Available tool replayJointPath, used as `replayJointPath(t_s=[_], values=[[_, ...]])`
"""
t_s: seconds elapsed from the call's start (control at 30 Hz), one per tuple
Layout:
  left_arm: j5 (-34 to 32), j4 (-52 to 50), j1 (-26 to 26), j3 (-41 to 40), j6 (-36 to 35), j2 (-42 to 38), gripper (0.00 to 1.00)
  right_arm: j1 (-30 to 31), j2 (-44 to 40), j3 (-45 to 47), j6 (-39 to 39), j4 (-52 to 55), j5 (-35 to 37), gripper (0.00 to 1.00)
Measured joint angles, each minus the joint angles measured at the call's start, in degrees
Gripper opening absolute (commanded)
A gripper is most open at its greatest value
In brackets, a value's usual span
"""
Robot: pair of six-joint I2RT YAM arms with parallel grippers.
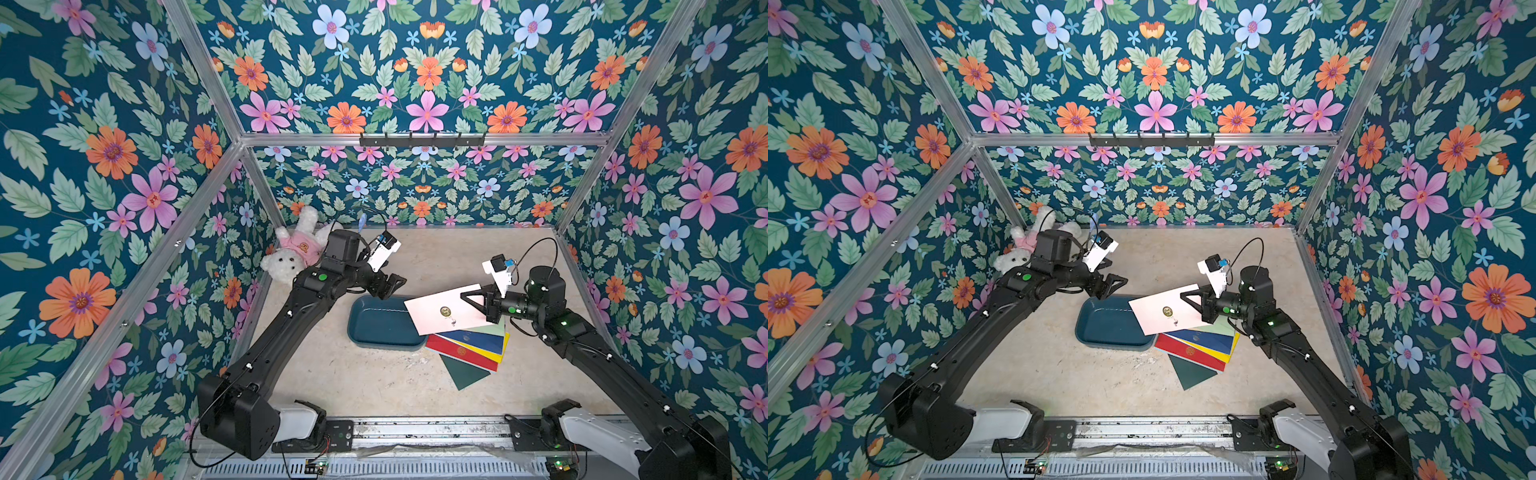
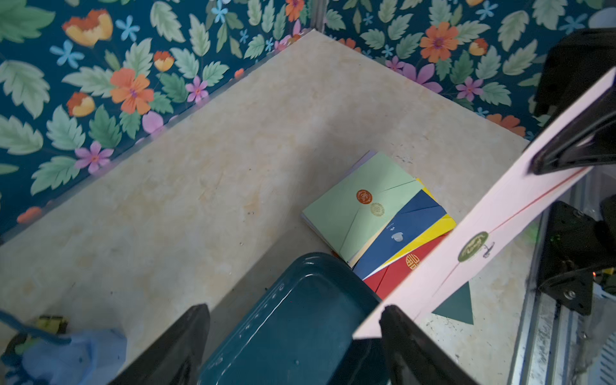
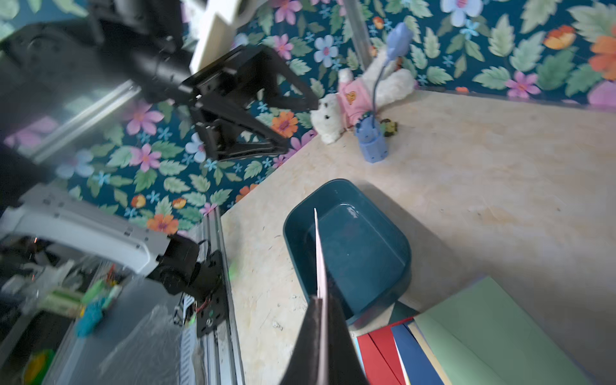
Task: Put the sealed envelopes into the storage box
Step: Place the envelope in the storage box.
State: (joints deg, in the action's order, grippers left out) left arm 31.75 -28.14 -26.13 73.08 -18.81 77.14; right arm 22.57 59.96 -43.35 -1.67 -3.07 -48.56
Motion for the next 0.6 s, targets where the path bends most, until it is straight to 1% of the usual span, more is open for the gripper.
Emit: replayJointPath(t_s=[0.13,0.3,0.4,0.5,0.6], values=[[3.19,-2.36,-3.58,0.9,-5.68,1.99,0.84,1.79,0.83,-0.66,6.21,0.46,-4.74,0.0],[5.22,-4.02,-7.1,0.24,-8.61,4.11,0.76,4.15,2.01,-1.57,10.38,1.7,-7.5,0.0],[6.58,-4.37,-8.87,-0.13,-9.7,4.87,0.72,4.44,2.34,-1.77,10.6,1.68,-8.39,0.0],[8.59,-4.0,-8.79,-1.84,-9.68,4.09,0.65,4.48,2.75,-2.05,10.69,1.64,-8.68,0.0],[10.56,-3.5,-9.16,-3.54,-9.49,3.34,0.64,4.66,3.37,-2.43,10.45,1.25,-9.57,0.0]])
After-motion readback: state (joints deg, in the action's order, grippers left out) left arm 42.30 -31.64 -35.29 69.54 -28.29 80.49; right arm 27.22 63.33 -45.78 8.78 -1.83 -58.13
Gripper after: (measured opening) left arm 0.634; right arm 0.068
